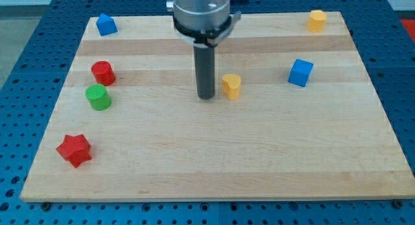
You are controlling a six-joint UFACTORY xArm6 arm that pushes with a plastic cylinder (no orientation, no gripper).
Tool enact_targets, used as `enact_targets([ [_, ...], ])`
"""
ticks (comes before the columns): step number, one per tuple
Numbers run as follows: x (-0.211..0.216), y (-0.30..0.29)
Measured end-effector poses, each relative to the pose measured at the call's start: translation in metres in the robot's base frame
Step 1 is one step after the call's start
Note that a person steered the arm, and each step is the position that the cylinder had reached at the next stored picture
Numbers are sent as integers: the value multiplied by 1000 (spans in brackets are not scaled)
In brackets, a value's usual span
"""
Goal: Slide the yellow heart towards the bottom center
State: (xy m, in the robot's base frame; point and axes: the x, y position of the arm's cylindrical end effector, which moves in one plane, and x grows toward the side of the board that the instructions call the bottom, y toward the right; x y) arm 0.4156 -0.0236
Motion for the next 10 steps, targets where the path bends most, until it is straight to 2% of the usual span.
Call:
enact_targets([
  [1,-50,3],
  [2,-57,44],
  [3,-24,65],
  [4,21,57],
  [5,37,53],
  [7,-24,48],
  [8,-12,19],
  [9,49,19],
  [10,83,19],
])
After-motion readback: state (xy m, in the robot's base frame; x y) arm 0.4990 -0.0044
